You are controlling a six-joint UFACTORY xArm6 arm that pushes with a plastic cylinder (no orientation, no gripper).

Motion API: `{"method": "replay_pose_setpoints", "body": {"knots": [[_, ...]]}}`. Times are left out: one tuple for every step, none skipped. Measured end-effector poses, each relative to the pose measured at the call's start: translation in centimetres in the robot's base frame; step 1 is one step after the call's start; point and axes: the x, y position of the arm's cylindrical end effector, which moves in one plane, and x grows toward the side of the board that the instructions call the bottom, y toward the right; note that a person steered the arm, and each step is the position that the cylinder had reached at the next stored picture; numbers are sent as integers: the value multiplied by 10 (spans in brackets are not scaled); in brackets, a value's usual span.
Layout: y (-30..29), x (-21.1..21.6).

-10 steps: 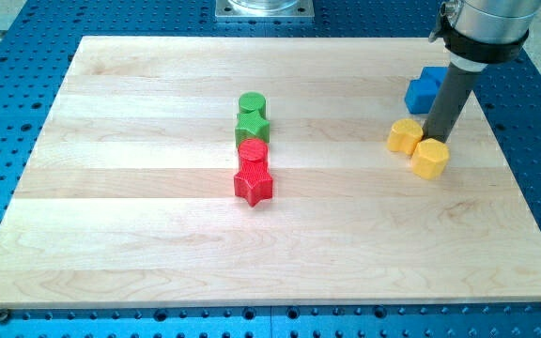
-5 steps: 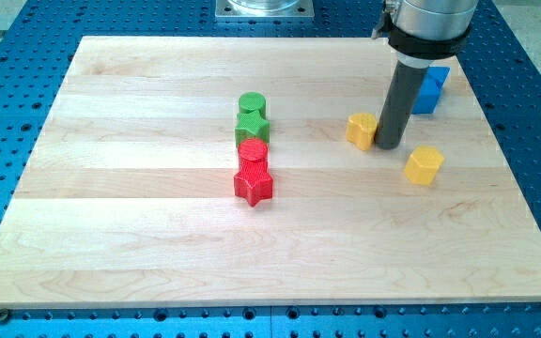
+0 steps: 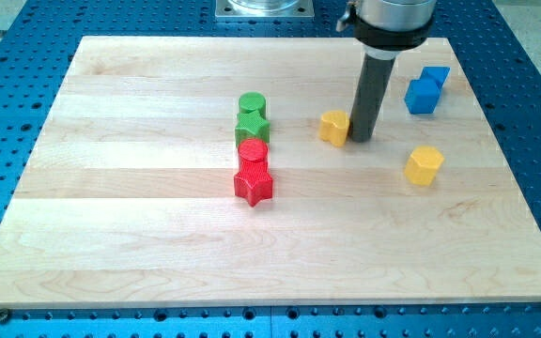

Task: Push the yellow blocks towards the center of the board

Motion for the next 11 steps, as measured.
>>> {"method": "replay_pose_setpoints", "body": {"knots": [[-7,-2],[3,-11],[28,-9],[64,-9],[104,-6],[115,3],[119,44],[115,75],[105,103],[74,88],[72,41]]}}
